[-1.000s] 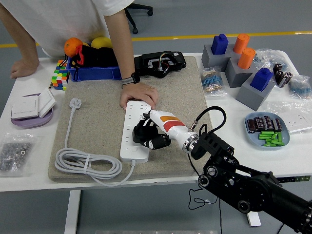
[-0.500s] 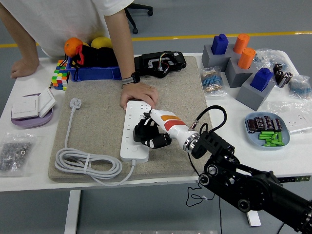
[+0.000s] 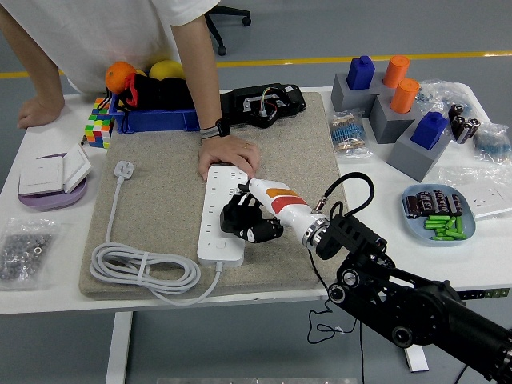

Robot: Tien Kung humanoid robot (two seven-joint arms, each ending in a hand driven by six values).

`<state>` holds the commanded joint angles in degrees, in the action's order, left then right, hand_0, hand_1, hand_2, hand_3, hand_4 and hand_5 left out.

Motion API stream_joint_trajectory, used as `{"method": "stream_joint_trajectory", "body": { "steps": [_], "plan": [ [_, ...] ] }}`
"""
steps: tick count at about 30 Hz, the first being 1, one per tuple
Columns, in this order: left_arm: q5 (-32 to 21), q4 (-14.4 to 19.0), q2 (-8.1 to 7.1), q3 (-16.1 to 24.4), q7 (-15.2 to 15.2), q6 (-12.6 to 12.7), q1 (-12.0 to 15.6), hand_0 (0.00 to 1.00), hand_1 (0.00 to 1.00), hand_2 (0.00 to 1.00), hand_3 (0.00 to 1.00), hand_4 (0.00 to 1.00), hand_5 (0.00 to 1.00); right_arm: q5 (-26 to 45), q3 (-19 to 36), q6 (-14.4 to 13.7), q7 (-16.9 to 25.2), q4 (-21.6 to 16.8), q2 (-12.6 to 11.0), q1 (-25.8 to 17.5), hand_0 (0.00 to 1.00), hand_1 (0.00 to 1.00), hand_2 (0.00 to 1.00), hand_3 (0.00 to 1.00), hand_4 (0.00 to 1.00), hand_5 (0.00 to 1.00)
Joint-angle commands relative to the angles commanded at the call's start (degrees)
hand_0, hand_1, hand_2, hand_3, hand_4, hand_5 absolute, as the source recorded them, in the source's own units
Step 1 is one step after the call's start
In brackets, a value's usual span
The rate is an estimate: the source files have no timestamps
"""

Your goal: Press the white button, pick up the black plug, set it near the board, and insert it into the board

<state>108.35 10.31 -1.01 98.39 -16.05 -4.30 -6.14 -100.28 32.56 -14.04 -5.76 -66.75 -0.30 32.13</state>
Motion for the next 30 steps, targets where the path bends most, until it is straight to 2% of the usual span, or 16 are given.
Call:
{"method": "stream_joint_trajectory", "body": {
  "steps": [30],
  "plan": [
    [0.25, 0.0, -0.04, 0.04, 0.01, -0.07, 0.0, 0.624, 0.629, 0.635, 0.692, 0.553, 0.397, 0.07, -2.54, -0.12, 0.18, 1.34, 0.3, 1.5, 0.48, 0.467, 0.48, 0.491, 0.81, 0.002]
  ]
}}
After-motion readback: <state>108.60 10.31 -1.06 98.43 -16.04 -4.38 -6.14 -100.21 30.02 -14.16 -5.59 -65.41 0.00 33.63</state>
